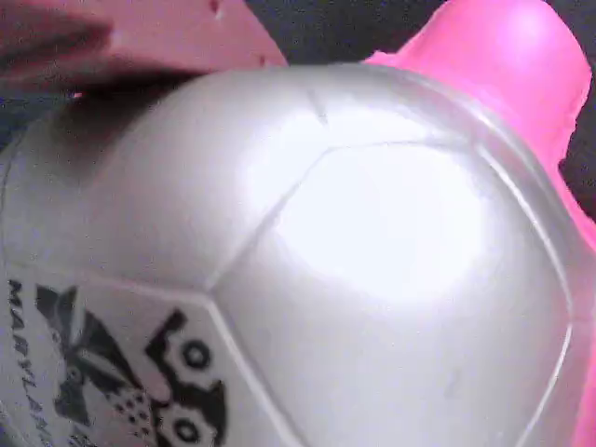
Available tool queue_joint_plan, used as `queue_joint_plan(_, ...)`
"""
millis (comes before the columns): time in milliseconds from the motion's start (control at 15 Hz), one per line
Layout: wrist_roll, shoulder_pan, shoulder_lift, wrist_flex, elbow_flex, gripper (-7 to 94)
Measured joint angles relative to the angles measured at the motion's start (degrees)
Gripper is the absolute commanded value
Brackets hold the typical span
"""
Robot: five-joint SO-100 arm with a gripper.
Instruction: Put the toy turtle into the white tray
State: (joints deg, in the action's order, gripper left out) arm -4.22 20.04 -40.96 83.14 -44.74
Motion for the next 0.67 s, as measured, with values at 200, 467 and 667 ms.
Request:
queue_joint_plan(200, 0.00, 0.00, 0.00, 0.00, 0.00, 0)
queue_joint_plan(467, 0.00, 0.00, -0.88, 0.44, -0.44, 0)
queue_joint_plan(667, 0.18, 0.18, -6.33, 1.05, -3.96, 0)
